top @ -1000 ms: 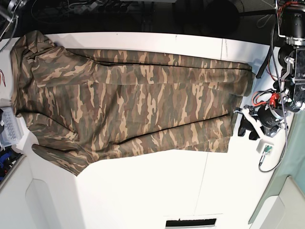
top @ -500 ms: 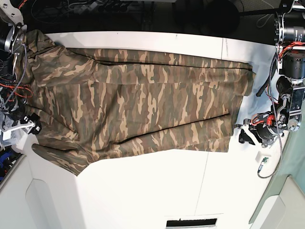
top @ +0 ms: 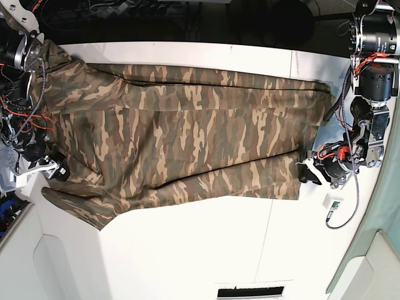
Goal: Layout the t-shirt on the table in an organized manner, then fold the t-shirt properly
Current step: 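Release the corners and grasp the shirt's hem corners with both grippers, then fold the hem over toward the collar with both grippers, forming a long strip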
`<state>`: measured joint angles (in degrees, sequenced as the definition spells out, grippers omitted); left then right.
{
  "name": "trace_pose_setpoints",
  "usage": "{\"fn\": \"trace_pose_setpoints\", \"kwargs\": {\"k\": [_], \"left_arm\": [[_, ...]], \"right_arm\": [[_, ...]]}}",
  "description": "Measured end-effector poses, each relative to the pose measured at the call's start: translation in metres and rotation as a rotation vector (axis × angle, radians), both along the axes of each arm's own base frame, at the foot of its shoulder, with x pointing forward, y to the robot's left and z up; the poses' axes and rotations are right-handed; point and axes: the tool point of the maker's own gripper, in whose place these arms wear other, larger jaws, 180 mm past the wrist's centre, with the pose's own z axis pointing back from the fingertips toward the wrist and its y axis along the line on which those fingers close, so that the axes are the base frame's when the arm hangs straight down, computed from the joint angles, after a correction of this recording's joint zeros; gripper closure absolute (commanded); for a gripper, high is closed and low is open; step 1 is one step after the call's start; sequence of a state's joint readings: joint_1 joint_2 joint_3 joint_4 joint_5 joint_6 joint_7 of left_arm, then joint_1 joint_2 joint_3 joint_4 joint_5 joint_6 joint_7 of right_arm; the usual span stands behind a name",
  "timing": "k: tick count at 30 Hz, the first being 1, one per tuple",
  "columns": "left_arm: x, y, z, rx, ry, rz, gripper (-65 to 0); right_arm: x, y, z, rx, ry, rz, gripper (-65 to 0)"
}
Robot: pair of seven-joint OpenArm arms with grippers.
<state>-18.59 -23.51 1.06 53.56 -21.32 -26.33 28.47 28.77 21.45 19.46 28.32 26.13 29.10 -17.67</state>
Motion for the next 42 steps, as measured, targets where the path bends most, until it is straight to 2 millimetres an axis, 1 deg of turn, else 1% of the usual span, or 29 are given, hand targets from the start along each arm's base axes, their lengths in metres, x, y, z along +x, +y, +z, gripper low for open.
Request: {"fn": "trace_pose_setpoints", "kwargs": {"k": [2,10,13,14,16,17,18,19,20,21,25,29,31,33,35,37,39,42], "left_arm": [[-0.003,-0.005,-0.001,-0.024,0.017,-0.017,-30.2],[-0.006,-0.008,-0.004,-0.026,0.034,-0.034,-30.1],[-0.005,-0.018,-0.006,-0.044,0.032,-0.039,-29.7],[-0.005,-0.024,-0.007,-0.054,0.032,-0.043,-27.4],[-0.005,-0.035,-0.009,-0.073,0.033,-0.050,-18.5],[-0.005,-0.038,-0.010,-0.078,0.034,-0.053,-12.8],[-0.004,-0.041,-0.010,-0.083,0.033,-0.055,-6.5],[-0.004,-0.042,-0.010,-0.085,0.033,-0.056,-0.4],[-0.004,-0.042,-0.010,-0.085,0.033,-0.056,0.0],[-0.004,-0.042,-0.010,-0.085,0.033,-0.056,0.0],[-0.004,-0.042,-0.007,-0.075,0.033,-0.066,0.0],[0.000,-0.039,0.010,-0.044,0.026,-0.091,0.0],[0.002,-0.037,0.017,-0.045,0.021,-0.094,0.0],[0.003,-0.030,0.024,-0.040,0.017,-0.096,0.0],[0.002,-0.021,0.032,-0.030,0.017,-0.096,0.0],[0.001,-0.017,0.043,-0.023,0.019,-0.122,0.0],[-0.001,-0.019,0.053,-0.030,0.019,-0.163,0.0],[-0.006,-0.021,0.061,-0.049,0.009,-0.197,0.0]], "right_arm": [[0.000,0.000,0.000,0.000,0.001,-0.001,-34.5],[0.000,0.000,0.000,0.000,0.003,-0.001,-34.5],[0.000,0.000,0.000,0.002,0.002,-0.002,-34.3],[0.000,0.000,0.000,0.003,0.002,-0.002,-34.3],[0.000,0.000,0.000,0.002,0.002,-0.002,-33.6],[0.000,0.000,0.000,0.003,0.002,-0.002,-29.3],[-0.001,0.000,0.000,0.003,0.005,0.001,-22.4],[-0.001,0.001,0.000,0.004,0.006,0.005,-13.6],[-0.003,0.002,-0.002,0.001,0.018,0.017,-4.8],[-0.004,0.003,-0.003,0.003,0.017,0.020,0.0],[0.001,0.000,0.006,-0.014,-0.004,0.034,0.0],[0.010,-0.011,0.030,-0.053,-0.064,0.075,0.0],[0.009,-0.014,0.037,-0.081,-0.054,0.108,0.0],[0.007,-0.014,0.048,-0.089,-0.067,0.133,0.0],[0.000,-0.014,0.055,-0.102,-0.082,0.153,0.0],[-0.011,-0.015,0.061,-0.130,-0.098,0.174,0.0],[-0.023,-0.018,0.065,-0.173,-0.107,0.198,0.0],[-0.044,-0.023,0.068,-0.219,-0.113,0.214,0.0]]}}
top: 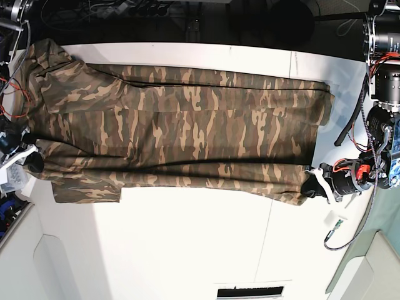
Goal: Layout the t-shirt on the table in an organized manner, then fold the t-shirt properly
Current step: 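Fold the hem over toward the collar with both grippers, forming a long strip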
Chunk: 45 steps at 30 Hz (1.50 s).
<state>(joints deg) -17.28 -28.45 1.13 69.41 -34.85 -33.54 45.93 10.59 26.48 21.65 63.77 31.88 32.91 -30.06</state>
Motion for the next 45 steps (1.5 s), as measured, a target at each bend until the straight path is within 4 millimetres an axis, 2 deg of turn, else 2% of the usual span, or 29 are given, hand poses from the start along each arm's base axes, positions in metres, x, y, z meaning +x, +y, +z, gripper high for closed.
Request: {"fn": "trace_pose_setpoints", "kwargs": {"k": [2,6,7,9,10,11,12,16,19,21,23,26,33,36,37,39,42,45], "left_arm": [[-0.010,0.003,-0.004,0.011,0.007,-0.027,0.0],[-0.047,-0.001,-0.036,0.016,0.095,-0.068,0.0],[-0.053,-0.003,-0.040,0.012,0.103,-0.079,0.0],[-0.054,-0.007,-0.043,-0.001,0.084,-0.077,0.0],[-0.053,-0.009,-0.042,-0.012,0.070,-0.073,0.0],[-0.053,-0.009,-0.042,-0.014,0.067,-0.073,0.0],[-0.054,-0.008,-0.043,-0.009,0.069,-0.073,0.0],[-0.056,-0.005,-0.048,0.031,0.080,-0.082,0.0],[-0.056,-0.004,-0.048,0.042,0.080,-0.084,0.0],[-0.058,-0.004,-0.050,0.042,0.085,-0.083,0.0],[-0.063,-0.004,-0.054,0.040,0.093,-0.083,0.0],[-0.069,-0.004,-0.059,0.039,0.107,-0.084,0.0],[-0.069,-0.004,-0.059,0.041,0.105,-0.084,0.0],[-0.069,-0.004,-0.059,0.043,0.107,-0.084,0.0],[-0.069,-0.004,-0.059,0.043,0.107,-0.084,0.0],[-0.069,-0.004,-0.059,0.042,0.106,-0.084,0.0],[-0.069,-0.003,-0.059,0.045,0.107,-0.084,0.0],[-0.069,-0.003,-0.059,0.047,0.108,-0.085,0.0]], "right_arm": [[-0.020,-0.005,-0.006,-0.007,0.013,-0.013,0.0],[-0.066,-0.009,-0.036,0.041,0.098,-0.067,0.0],[-0.075,-0.006,-0.044,0.050,0.119,-0.071,-1.6],[-0.086,0.000,-0.054,0.062,0.145,-0.076,-23.7],[-0.088,0.002,-0.056,0.070,0.147,-0.077,-32.5],[-0.088,0.003,-0.056,0.076,0.142,-0.081,-37.8],[-0.086,0.002,-0.054,0.082,0.126,-0.092,-39.0],[-0.068,-0.019,-0.029,0.118,-0.008,-0.186,-39.0],[-0.047,-0.039,-0.006,0.116,-0.080,-0.251,-39.0],[-0.030,-0.044,0.006,0.100,-0.109,-0.265,-39.0],[-0.018,-0.043,0.009,0.067,-0.102,-0.258,-39.0],[-0.007,-0.036,-0.007,0.052,-0.042,-0.253,-39.0],[0.011,-0.001,-0.069,0.057,0.093,-0.185,-38.8],[0.015,0.011,-0.073,0.110,0.090,-0.152,-38.4],[0.015,0.015,-0.073,0.115,0.087,-0.138,-36.4],[0.014,0.026,-0.075,0.133,0.090,-0.112,-26.3],[0.013,0.041,-0.079,0.161,0.097,-0.096,-0.1],[0.014,0.050,-0.078,0.190,0.089,-0.095,0.0]]}}
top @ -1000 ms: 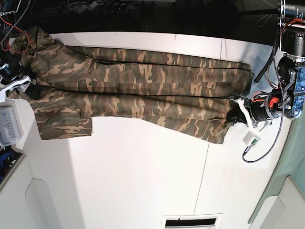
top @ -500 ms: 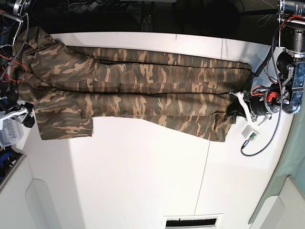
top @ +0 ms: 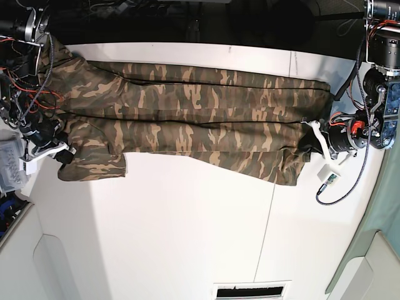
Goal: Layout the t-shirt on the table in an organized manner, then fold the t-shirt properly
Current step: 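Fold the hem over toward the collar with both grippers, forming a long strip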
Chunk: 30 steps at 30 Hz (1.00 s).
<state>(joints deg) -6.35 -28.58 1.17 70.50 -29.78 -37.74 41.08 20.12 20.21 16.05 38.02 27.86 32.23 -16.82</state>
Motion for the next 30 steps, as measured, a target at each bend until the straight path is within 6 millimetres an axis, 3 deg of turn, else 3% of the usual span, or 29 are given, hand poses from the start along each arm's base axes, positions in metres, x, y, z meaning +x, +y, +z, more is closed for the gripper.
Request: {"fn": "trace_pose_setpoints", "kwargs": {"k": [6,9,12,18,24,30], "left_arm": [[0.003,0.008,0.010,0.027,-0.023,-0.011,0.0],[0.006,0.015,0.024,0.061,-0.037,-0.033,0.0],[0.010,0.013,0.037,0.056,-0.060,-0.050,0.0],[-0.009,0.011,0.034,0.072,-0.032,-0.083,0.0],[-0.030,0.013,0.035,0.112,-0.014,-0.130,0.0],[-0.057,0.011,0.020,0.116,0.045,-0.149,0.0]], "right_arm": [[-0.002,0.000,0.019,0.018,0.056,0.056,0.0],[0.008,-0.008,0.056,0.023,-0.040,0.039,0.0],[0.002,-0.020,0.090,0.006,-0.124,0.030,0.0],[-0.049,-0.018,0.110,-0.014,-0.140,0.071,0.0],[-0.111,-0.026,0.113,-0.054,-0.112,0.060,0.0],[-0.155,-0.030,0.094,-0.058,-0.018,0.056,0.0]]}}
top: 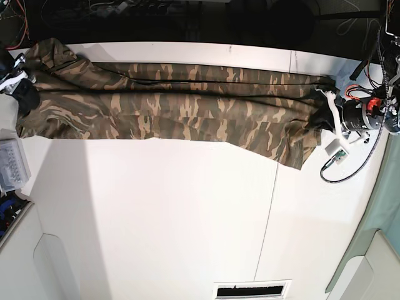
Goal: Layout the t-shirt on the table in an organized manner, then fold the t-shirt properly
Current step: 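Fold the hem over toward the collar with both grippers, forming a long strip, then regrasp the strip ends with both grippers and straighten it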
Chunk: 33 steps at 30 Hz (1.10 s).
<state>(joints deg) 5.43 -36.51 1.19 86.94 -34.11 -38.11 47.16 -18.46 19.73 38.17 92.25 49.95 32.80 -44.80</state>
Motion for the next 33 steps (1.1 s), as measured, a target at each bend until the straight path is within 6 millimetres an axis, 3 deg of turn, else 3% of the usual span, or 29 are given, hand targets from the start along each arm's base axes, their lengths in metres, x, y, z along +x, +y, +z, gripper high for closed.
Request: {"fn": "trace_pose_setpoints", "kwargs": {"k": [1,2,4,6,9,15,25,27,33], "left_arm": [[-0.001,0.000,-0.001,0.000,0.003,0.006,-4.4],[-0.001,0.001,-0.001,0.001,0.004,0.016,-11.4],[-0.001,0.006,-0.003,0.010,0.006,0.058,-23.9],[-0.003,0.011,-0.006,0.021,0.014,0.101,-29.6],[0.003,0.017,-0.004,0.019,0.002,0.164,-29.7],[0.019,0.026,0.022,-0.072,-0.062,0.261,-29.7],[-0.001,-0.001,-0.027,-0.106,0.058,0.370,-32.1],[-0.005,0.005,-0.037,-0.068,0.071,0.425,-32.1],[0.003,0.021,-0.033,-0.013,0.032,0.463,-32.1]], "right_arm": [[-0.003,0.000,-0.002,0.001,0.009,-0.001,0.0],[-0.005,0.000,-0.003,0.000,0.015,0.000,-6.5],[-0.006,-0.002,-0.005,-0.020,0.024,0.001,-25.7],[-0.005,-0.003,-0.005,-0.024,0.023,-0.001,-36.7],[-0.005,-0.003,-0.005,-0.023,0.024,-0.002,-37.3],[-0.005,-0.003,-0.004,-0.017,0.020,-0.002,-37.3],[0.005,0.002,0.005,0.026,-0.023,-0.005,-37.3],[0.003,0.003,0.003,0.026,-0.005,0.003,-37.3],[0.002,0.002,0.002,0.019,0.000,0.004,-37.3]]}}
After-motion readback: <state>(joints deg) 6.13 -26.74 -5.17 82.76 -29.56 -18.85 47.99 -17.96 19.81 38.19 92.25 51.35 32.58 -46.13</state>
